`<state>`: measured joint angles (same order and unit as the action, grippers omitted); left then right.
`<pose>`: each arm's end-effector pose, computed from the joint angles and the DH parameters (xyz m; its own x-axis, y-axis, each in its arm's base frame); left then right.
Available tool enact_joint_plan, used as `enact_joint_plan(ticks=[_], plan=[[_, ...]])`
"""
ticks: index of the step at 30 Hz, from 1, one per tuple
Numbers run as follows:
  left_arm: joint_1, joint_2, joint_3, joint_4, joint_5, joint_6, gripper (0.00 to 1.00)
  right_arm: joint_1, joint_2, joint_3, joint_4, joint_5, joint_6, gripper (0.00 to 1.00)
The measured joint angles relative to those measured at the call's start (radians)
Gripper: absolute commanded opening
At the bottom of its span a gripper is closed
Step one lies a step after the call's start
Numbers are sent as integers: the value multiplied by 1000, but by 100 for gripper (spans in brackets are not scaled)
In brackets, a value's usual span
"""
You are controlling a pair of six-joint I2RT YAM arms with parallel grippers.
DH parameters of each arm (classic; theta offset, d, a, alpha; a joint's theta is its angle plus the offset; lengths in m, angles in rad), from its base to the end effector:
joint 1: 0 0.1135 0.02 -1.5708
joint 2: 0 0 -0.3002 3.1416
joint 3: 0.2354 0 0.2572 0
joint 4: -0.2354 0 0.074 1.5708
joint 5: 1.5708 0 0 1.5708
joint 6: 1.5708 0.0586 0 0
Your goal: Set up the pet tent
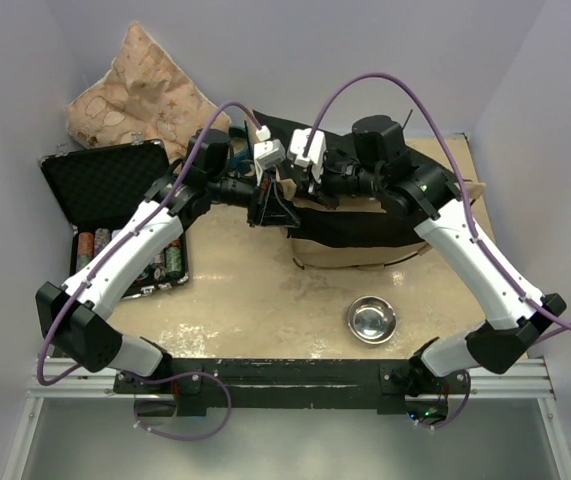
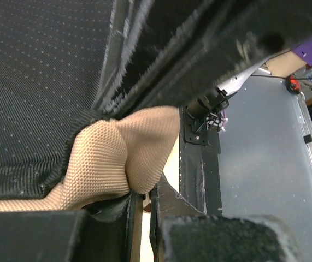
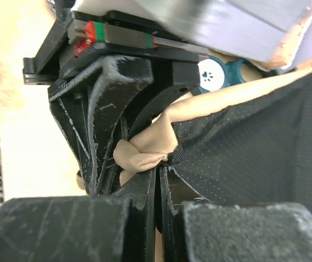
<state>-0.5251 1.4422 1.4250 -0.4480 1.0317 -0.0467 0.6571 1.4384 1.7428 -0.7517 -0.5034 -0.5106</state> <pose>0.2565 -0.2068 0.4202 -0.4307 0.2219 -0.8748 0.9019 0.0701 -0.4263 0.2313 0.2142 0.4891 0.1310 -0.4396 -0.8886 -0.9346 0.2442 -0.2586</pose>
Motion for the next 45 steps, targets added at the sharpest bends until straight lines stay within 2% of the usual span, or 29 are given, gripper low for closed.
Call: enact_joint_plan(ticks=[9,18,19,21,24,26,28,34,37,40,41,43,44,45], plan=[[0,-10,0,1,-28,-17,0,82,-2,0,1,151,-33,0],[5,-106,-71,76,-87,-42,0,111,-68,-81,30,164,-54,0],[8,-112,-79,92,-85,-48,0,112,-74,-87,34,164,-54,2],[14,-116,-82,112,-81,-49,0,113,-84,-92,43,161,-51,19],[27,-123,-91,141,-74,-32,0,113,-87,-92,56,172,-28,52],[37,-124,-92,139,-70,6,0,106,-86,-86,60,174,0,67],[47,-124,-92,137,-72,58,0,80,-87,-68,60,166,39,77],[97,-104,-64,62,-127,252,2,-35,-77,138,58,118,198,87],[148,-80,-45,53,-149,329,12,-51,-71,306,101,121,286,91],[196,-46,-24,58,-182,391,36,-78,-82,421,150,129,352,95],[206,-33,-19,75,-206,404,46,-92,-94,438,168,151,367,95],[219,0,-8,125,-260,403,57,-115,-124,431,196,211,380,96],[222,31,9,162,-306,389,66,-126,-144,407,211,253,381,96],[227,76,43,191,-357,368,79,-132,-164,370,219,294,383,96]])
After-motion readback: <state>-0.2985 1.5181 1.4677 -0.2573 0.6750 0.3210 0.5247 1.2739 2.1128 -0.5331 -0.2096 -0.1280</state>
